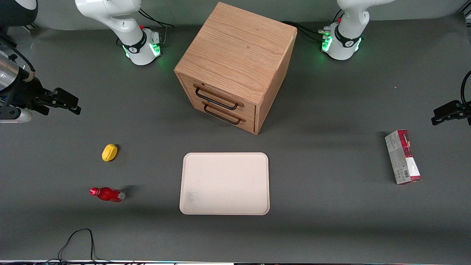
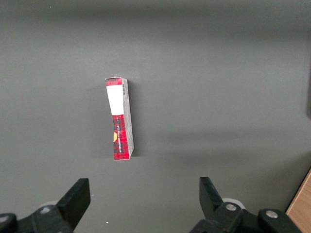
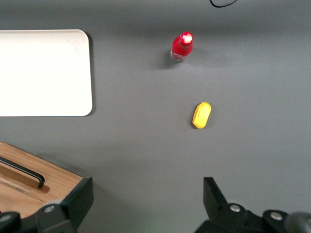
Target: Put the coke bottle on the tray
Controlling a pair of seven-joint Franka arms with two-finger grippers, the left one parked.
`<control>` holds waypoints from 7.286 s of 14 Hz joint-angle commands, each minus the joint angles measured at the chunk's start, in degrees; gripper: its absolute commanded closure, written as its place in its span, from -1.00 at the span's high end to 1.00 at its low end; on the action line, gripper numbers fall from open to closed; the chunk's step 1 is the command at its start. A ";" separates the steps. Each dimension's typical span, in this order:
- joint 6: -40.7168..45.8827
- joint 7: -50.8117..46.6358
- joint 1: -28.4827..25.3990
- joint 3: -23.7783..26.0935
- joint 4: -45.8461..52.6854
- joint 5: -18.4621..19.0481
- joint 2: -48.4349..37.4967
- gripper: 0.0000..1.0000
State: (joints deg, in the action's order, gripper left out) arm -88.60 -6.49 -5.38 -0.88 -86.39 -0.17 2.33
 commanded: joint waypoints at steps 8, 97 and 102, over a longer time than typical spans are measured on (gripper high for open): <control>-1.93 0.95 1.42 0.53 0.42 -1.68 3.00 1.00; -4.40 5.70 -0.94 0.02 -1.21 0.52 1.74 1.00; -2.55 5.09 -2.53 -3.34 -7.64 0.52 -5.50 1.00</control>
State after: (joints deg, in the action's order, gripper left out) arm -90.07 -1.19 -6.66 -3.01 -89.79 1.43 -1.10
